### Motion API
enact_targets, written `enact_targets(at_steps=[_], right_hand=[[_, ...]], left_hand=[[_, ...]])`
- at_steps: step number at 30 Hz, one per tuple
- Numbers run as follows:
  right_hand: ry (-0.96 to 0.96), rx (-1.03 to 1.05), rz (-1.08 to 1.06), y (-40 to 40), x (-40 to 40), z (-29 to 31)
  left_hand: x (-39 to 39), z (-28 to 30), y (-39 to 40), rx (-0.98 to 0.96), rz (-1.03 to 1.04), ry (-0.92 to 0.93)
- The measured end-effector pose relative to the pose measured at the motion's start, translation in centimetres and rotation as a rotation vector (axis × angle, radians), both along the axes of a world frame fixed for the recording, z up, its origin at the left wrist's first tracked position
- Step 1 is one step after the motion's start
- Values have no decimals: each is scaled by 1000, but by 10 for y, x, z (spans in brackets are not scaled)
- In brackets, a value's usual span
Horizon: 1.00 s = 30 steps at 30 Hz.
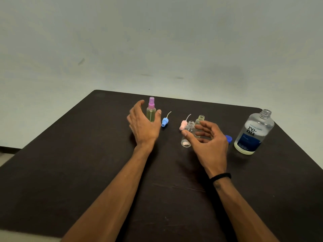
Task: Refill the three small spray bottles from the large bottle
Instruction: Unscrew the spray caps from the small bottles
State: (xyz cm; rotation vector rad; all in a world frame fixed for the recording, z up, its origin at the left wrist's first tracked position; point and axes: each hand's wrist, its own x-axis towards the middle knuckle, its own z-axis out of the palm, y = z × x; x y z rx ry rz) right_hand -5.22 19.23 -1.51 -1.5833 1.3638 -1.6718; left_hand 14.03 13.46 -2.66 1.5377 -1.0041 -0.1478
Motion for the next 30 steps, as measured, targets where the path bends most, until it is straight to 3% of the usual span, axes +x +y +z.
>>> enact_targets(at_steps=[4,16,30], right_hand=[[-9,-55,-31,2,2,4],[7,-148,-72,4,3,4],[-7,-275,-196,9,4,8]], left_hand=[[7,-4,-8,60,-138,134],[11,-3,-7,58,-178,215],[10,8,7,-55,-93,375]])
